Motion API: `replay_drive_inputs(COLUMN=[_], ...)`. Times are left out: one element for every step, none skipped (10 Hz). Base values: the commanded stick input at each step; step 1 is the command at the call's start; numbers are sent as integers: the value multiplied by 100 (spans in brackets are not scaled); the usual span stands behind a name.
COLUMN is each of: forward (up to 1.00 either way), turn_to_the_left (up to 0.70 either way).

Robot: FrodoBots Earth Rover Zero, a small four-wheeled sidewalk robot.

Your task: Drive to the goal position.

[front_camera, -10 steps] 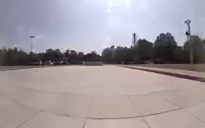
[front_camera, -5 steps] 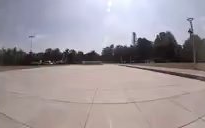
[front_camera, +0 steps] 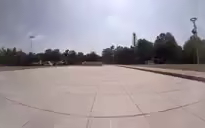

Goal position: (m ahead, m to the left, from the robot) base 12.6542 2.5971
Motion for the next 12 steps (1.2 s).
replay_drive_inputs(forward=[70,70,70,70,70,70,70,70,70,70,70,70], turn_to_the_left=[0,0,0,0,0,0,0,0,0,0,0,0])
